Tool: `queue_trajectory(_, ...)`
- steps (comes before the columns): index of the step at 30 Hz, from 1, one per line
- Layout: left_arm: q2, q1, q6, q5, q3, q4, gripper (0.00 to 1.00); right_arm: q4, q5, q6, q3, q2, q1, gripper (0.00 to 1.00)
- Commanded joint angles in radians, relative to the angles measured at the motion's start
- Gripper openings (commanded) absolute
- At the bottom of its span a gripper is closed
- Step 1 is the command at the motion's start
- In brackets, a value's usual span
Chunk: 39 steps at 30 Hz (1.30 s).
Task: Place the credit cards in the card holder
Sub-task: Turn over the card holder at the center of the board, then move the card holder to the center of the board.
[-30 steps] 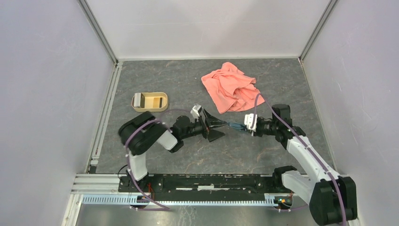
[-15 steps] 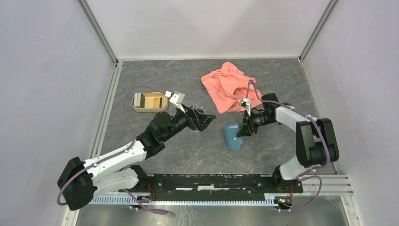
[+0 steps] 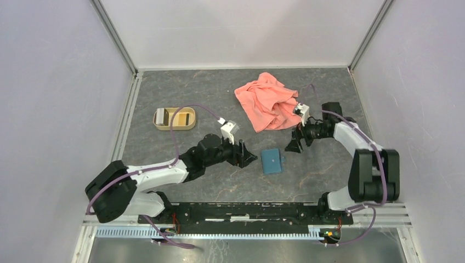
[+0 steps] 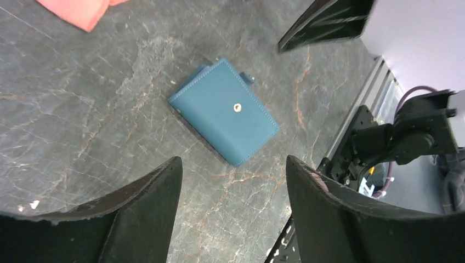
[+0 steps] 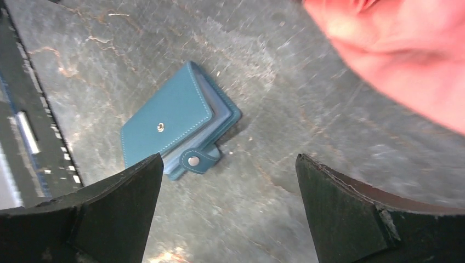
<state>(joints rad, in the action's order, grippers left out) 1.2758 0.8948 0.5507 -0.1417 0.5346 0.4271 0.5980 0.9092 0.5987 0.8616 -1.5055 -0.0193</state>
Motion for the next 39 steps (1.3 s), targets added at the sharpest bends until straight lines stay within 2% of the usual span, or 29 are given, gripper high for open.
queue_trajectory(1,0.081,0.026,-0.031,0.015,0.022,0.043,0.71,-0.012,-0.046,0.134,-0.032,0.177,-0.005,0.98)
queue_trajectory(4,0.166,0.075,-0.023,0.054,0.059,0.045,0.64,-0.066,-0.031,0.214,-0.14,0.295,0.013,0.98)
queue_trajectory(6,0.222,0.11,-0.042,0.103,0.093,0.045,0.58,-0.159,-0.129,0.183,-0.208,0.359,0.085,0.96)
queue_trajectory(8,0.282,0.127,-0.068,0.137,0.126,0.047,0.52,-0.228,-0.218,0.139,-0.244,0.387,0.135,0.87)
queue_trajectory(10,0.34,0.133,-0.092,0.184,0.164,0.048,0.49,-0.237,-0.252,0.096,-0.23,0.372,0.17,0.67)
queue_trajectory(11,0.356,0.134,-0.101,0.197,0.174,0.045,0.47,-0.234,-0.257,0.085,-0.222,0.358,0.184,0.61)
queue_trajectory(13,0.376,0.134,-0.103,0.215,0.203,0.016,0.47,-0.244,-0.292,0.045,-0.217,0.334,0.207,0.58)
queue_trajectory(17,0.401,0.135,-0.049,0.196,0.244,-0.073,0.47,-0.254,-0.333,0.006,-0.214,0.302,0.239,0.58)
queue_trajectory(24,0.415,0.137,0.063,0.156,0.185,-0.011,0.48,-0.231,-0.347,0.005,-0.21,0.291,0.278,0.62)
queue_trajectory(32,0.458,0.143,0.106,0.181,0.225,-0.065,0.48,-0.237,-0.388,0.001,-0.22,0.29,0.309,0.6)
queue_trajectory(36,0.468,0.144,0.122,0.186,0.223,-0.071,0.48,-0.242,-0.417,-0.001,-0.222,0.28,0.319,0.5)
queue_trajectory(39,0.47,0.145,0.133,0.186,0.222,-0.07,0.48,-0.245,-0.438,-0.001,-0.222,0.285,0.322,0.37)
